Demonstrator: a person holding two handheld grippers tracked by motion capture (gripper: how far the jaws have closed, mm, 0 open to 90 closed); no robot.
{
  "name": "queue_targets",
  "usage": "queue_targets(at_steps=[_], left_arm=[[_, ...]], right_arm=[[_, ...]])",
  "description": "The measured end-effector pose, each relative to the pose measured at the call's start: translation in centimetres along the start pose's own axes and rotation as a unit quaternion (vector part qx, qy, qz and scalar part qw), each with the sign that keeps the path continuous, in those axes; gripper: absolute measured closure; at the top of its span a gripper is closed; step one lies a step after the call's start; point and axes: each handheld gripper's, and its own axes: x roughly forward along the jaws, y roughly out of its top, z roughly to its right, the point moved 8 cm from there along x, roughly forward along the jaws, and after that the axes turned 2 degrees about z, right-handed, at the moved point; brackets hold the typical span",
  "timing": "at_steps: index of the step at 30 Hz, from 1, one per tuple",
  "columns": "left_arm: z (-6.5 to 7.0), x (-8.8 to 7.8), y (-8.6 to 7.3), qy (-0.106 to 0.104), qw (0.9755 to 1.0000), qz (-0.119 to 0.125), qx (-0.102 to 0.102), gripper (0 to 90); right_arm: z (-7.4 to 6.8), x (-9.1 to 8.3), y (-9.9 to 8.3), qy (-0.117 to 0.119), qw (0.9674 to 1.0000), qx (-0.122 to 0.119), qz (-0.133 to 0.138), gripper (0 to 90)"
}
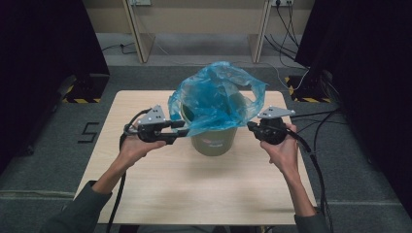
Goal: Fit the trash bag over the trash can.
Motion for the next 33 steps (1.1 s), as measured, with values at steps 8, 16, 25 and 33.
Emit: queue_targets(at_steps=[8, 16, 25, 33], left_arm=[[-3.3, -1.6, 2.3, 0.055, 0.9979, 0.03, -0.019, 42.3], [-7.2, 1.9, 1.4, 0.065, 0.9922, 0.031, -0.102, 32.4], [-8.8, 6.2, 1.1, 0.038, 0.9904, 0.012, -0.132, 62.0], [-9.5, 6.0, 0.6, 0.072, 0.9936, -0.014, -0.086, 87.5]], right_arm=[[1.5, -1.3, 2.9, -0.014, 0.9961, 0.063, 0.061, 44.0], [4.2, 0.7, 4.9, -0.04, 0.9897, 0.12, 0.066, 37.4], [4.2, 3.9, 4.2, -0.008, 0.9913, 0.125, 0.04, 62.5], [4.3, 3.3, 4.0, -0.011, 0.9951, 0.09, 0.039, 80.8]])
